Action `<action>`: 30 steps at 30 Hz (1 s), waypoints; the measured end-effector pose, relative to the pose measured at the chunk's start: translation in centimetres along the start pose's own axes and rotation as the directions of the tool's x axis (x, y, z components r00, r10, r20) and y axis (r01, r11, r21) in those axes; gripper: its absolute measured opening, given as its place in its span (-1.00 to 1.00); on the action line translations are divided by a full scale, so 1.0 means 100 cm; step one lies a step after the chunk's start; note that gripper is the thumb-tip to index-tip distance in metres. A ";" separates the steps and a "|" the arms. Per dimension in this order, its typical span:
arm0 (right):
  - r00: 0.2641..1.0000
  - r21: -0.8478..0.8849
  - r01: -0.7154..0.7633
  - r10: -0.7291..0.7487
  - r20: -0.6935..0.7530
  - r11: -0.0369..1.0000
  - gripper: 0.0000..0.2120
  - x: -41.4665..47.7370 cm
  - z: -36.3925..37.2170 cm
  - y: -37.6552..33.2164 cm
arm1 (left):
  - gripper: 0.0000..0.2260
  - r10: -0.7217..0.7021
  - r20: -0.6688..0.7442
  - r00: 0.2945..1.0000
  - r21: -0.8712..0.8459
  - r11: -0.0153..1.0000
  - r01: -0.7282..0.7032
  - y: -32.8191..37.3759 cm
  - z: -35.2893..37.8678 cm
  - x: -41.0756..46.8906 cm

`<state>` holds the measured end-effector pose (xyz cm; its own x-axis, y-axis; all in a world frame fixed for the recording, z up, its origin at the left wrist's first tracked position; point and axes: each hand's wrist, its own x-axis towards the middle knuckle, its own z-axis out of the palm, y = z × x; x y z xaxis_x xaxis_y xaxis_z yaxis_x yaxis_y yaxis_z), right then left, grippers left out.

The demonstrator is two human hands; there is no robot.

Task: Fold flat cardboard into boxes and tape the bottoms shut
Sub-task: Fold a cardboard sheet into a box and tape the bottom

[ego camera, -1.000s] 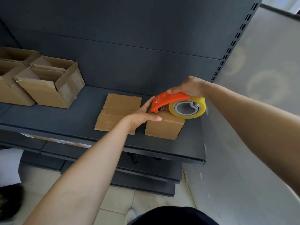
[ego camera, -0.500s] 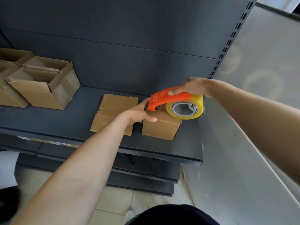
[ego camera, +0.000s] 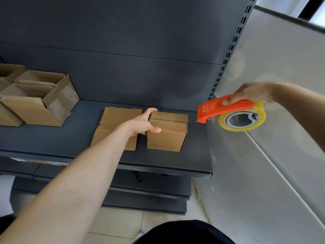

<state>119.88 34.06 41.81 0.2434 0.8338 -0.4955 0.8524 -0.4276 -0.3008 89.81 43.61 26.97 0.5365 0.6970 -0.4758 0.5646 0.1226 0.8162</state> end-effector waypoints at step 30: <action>0.999 -0.192 -0.043 0.041 -0.017 0.981 -0.35 0.067 0.082 -0.009 | -0.24 -0.092 0.016 0.996 -0.061 0.994 0.092 -0.002 0.003 0.008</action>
<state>116.96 37.17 32.02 0.2857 0.8214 -0.4936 0.9140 -0.3884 -0.1173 90.32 43.91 26.38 0.4926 0.6713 -0.5538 0.5727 0.2291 0.7871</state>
